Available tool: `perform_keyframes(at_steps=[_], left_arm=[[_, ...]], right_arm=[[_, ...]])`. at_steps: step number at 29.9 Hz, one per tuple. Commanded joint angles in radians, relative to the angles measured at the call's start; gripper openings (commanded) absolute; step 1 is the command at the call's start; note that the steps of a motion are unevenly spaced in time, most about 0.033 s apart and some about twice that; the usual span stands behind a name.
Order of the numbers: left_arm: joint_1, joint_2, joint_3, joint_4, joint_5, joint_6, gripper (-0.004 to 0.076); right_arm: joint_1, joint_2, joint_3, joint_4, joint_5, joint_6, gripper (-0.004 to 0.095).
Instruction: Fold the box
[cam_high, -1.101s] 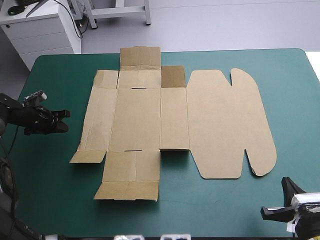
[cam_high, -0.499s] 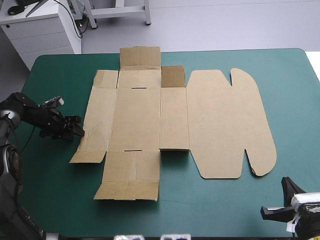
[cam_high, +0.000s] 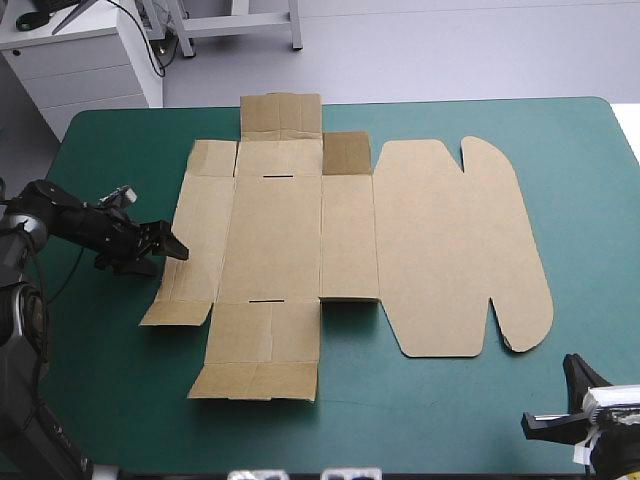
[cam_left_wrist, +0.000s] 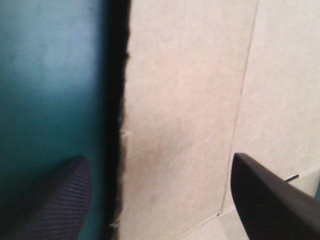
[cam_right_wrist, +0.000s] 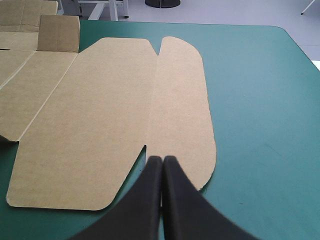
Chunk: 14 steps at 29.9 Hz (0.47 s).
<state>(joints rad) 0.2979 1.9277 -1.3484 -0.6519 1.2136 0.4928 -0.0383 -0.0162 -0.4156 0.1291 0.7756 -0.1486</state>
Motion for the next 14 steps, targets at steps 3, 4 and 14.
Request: perform_keyframes(at_steps=[3, 4, 14], left_arm=[[-0.083, 0.050, 0.005, -0.055, 0.018, 0.002, 0.0548], [-0.094, 0.052, 0.005, -0.052, 0.018, 0.002, 0.0547], [-0.110, 0.061, -0.051, -0.045, 0.058, 0.006, 0.0417]], right_arm=[[-0.003, -0.018, -0.034, 0.001, -0.074, -0.008, -0.0019], [-0.003, -0.018, -0.034, 0.001, -0.074, -0.008, -0.0019], [-0.003, -0.018, -0.034, 0.001, -0.074, -0.008, -0.0019]])
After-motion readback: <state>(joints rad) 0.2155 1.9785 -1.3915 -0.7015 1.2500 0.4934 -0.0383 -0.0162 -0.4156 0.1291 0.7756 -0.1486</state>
